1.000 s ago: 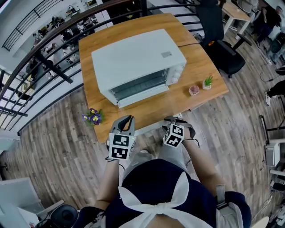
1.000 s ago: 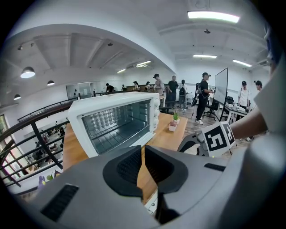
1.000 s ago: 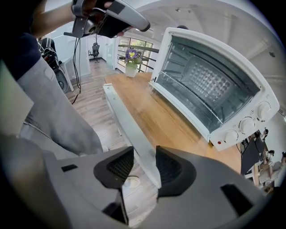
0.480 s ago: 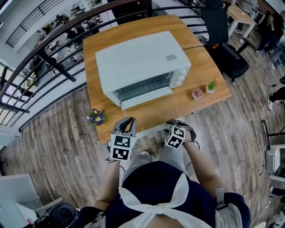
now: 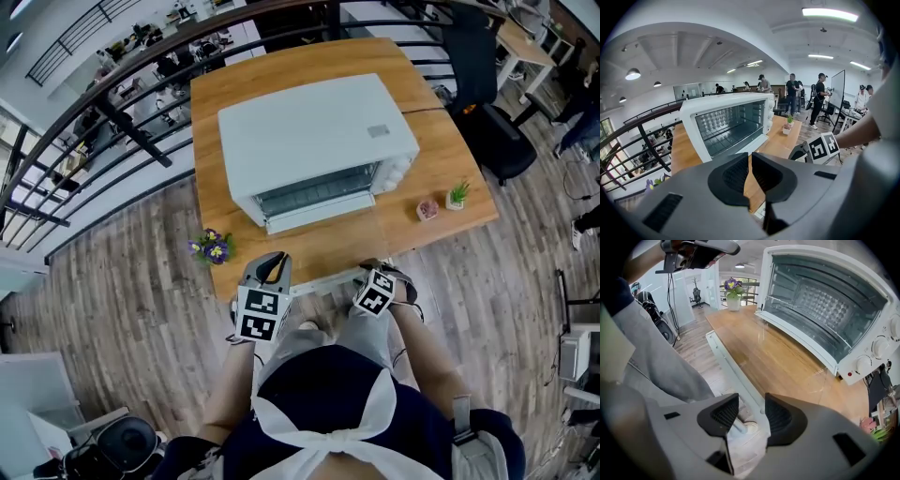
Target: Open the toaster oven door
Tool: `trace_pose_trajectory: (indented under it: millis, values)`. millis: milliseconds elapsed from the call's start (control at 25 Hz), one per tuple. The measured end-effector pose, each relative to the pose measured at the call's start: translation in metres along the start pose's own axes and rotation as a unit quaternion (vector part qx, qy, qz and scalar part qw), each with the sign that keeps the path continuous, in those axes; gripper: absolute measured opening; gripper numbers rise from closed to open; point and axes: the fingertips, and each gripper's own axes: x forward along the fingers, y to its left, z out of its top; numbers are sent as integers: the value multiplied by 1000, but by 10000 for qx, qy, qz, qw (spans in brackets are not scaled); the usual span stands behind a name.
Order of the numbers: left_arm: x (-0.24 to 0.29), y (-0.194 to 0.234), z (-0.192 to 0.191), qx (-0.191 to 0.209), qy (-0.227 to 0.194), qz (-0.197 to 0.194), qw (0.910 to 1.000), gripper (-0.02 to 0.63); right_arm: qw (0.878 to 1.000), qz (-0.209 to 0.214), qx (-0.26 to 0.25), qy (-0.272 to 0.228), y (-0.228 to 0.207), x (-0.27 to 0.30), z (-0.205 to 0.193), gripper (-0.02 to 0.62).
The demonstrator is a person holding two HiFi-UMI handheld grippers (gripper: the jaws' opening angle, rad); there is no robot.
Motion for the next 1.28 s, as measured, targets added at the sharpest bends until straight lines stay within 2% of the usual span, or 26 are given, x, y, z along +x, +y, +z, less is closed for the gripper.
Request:
trace_pose_trajectory:
  millis: [240,480,640,800,1000,1280]
  values:
    - [-1,9,-9,-131,-8,46,9999,37,10000,82,48,-20,4,3,5,181]
    - [6,6,4,-282,-77,115,9995,38,9992,294,247,-65,-1,-4,-1,173]
    - [7,6,8,-390,-146,154,9990,38,9972,458,510,-285,-1,-16,5,175]
    - [9,5,14,-507,-232,190,9983,38,9913,508,918,-790,-12,-36,21,173]
    - [12,8,23,-653,-372,243,9969,38,9783,302,1299,-1584,-38,-70,53,167]
    - [10,11,47,-769,-695,307,9941,37,9491,10,1747,-2620,-69,-123,99,153]
